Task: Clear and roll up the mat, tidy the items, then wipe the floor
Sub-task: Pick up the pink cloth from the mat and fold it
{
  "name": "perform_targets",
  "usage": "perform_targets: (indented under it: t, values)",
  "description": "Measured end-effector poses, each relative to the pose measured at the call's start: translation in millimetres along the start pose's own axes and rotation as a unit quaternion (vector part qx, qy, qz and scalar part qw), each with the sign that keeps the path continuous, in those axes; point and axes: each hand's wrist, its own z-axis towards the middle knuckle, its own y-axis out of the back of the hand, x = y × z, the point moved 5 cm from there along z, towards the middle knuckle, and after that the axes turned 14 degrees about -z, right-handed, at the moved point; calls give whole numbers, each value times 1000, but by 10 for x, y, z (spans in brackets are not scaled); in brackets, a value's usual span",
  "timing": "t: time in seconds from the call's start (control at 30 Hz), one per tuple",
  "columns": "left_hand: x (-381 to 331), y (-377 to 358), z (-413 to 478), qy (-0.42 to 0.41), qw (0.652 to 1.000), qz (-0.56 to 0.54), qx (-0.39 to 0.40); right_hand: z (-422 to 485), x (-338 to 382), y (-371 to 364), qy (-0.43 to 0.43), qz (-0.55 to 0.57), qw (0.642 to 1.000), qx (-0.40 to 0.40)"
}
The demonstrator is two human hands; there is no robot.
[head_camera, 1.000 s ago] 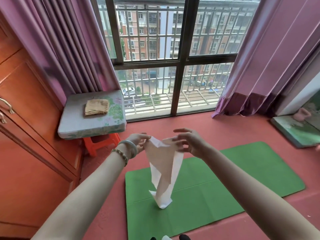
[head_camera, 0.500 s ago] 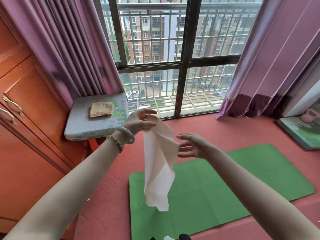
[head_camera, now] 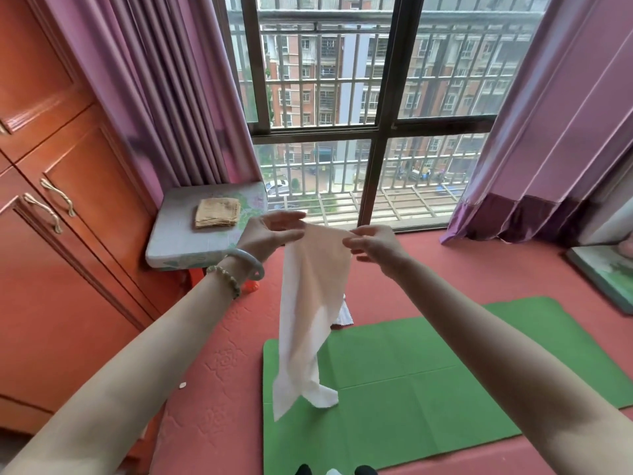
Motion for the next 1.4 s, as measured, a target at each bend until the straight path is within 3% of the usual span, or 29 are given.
perform_targets:
  t: [0.2,0.3,0.53,0.73,0.87,0.97,1.1,1.33,1.4]
  values:
    - [-76,138,41,-74,992,48,-87,10,498,192,118,-234,959,-111]
    - [-111,156,87,-100,984,93,-117,-40,668,245,152,-282,934,-156]
    - [-300,81,231,-140,972,132,-135,-75,767,367,154,-263,942,-138]
    - [-460,-146,331,-165,971,154,-77,-122,766,607,155,-251,944,-148]
    - [-551,-333,399,-168,974,145,-54,-147,834,755,151,-177,964,-130]
    - [-615,-465,405,-143,986,88,-20,-177,918,818,143,-125,976,-103]
    - [-671,-558,354,-153,986,69,20,-234,962,837,143,-139,973,-118]
    - [-663,-528,267,-161,987,-14,9,-293,974,603,177,-196,964,-3]
    - [-604,-462,267,-155,987,-33,7,-294,1023,561,204,-214,955,-25]
